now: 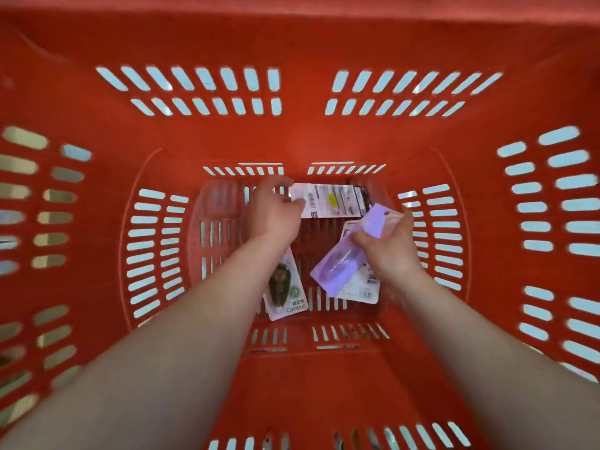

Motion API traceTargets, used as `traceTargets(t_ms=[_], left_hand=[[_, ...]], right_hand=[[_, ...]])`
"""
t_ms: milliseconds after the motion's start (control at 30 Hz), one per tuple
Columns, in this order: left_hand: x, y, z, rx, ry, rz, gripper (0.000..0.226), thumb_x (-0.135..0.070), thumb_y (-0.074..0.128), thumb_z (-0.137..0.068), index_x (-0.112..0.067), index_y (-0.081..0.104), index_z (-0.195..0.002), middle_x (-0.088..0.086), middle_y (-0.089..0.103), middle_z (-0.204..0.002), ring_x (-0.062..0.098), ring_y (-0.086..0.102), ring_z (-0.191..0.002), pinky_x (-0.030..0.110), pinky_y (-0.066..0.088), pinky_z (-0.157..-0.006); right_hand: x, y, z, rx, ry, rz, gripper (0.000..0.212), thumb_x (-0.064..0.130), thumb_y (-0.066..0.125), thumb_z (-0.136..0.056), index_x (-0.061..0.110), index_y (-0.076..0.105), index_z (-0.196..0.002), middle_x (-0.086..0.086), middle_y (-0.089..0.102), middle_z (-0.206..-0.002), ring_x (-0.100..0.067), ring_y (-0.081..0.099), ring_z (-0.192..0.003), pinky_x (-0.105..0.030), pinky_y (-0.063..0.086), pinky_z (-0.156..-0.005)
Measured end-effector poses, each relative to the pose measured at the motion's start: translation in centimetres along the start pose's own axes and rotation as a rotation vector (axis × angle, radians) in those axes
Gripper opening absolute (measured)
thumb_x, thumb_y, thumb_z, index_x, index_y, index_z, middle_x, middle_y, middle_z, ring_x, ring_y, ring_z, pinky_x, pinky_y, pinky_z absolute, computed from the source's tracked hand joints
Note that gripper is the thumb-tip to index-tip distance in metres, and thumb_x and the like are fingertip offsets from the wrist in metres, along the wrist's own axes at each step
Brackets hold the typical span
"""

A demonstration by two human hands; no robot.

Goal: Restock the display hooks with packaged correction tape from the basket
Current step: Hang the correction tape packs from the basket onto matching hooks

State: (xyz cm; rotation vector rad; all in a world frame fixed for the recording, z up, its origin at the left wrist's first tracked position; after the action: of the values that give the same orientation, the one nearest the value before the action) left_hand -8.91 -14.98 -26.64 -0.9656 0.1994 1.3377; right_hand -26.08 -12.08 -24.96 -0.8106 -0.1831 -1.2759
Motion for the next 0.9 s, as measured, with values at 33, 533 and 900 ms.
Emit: traceTargets(t_ms=[33,533,900], left_hand=[[-0.8,-1.2,1.2,-0.006,0.019,-0.02,0.038,-0.011,0.072,-0.084,-0.026,0.063,-0.117,-0.006,0.064,-0.081,0.023,0.067,-0.087,0.032,0.053,-0.079],[-13.7,-20.4,27.7,-0.124,0.904,-0.189,0.011,0.0,0.072,-0.081,-0.008,0.078,-0.086,0.001,0.062,-0.09,0.018,0.06,-0.085,0.022,0.047,-0.081],[-28.5,-32.9,39.1,-0.008,-0.003,0.723,0.028,-0.022,0.067,-0.09,-0.026,0.064,-0.118,-0.008,0.075,-0.099,0.009,0.07,-0.096,0.03,0.056,-0.084]], right_hand=[[0.6,-0.5,0.8,0.021,-0.011,-0.001,0.096,0.016,0.073,-0.087,0.028,0.007,-0.156,0.0,0.049,-0.131,-0.017,0.063,-0.097,-0.03,0.056,-0.078],[19.9,-6.5,25.0,0.347,-0.053,-0.28,0.028,0.033,0.086,-0.071,0.025,0.066,-0.089,-0.009,0.068,-0.114,-0.024,0.068,-0.09,-0.05,0.056,-0.082],[33.8,-16.7,42.2,0.463,-0.638,0.141,0.038,0.017,0.084,-0.074,0.035,0.057,-0.094,0.018,0.059,-0.107,0.012,0.054,-0.079,-0.005,0.037,-0.066]])
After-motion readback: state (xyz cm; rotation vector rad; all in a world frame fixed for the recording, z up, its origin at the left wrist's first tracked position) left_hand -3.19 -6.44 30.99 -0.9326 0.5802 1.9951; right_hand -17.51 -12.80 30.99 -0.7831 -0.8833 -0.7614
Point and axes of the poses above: each hand's wrist, its own z-axis away from the middle knuckle, its own y-axis out of the palm, x = y × z, the point moved 1 cm from there along -z, towards the middle knuckle
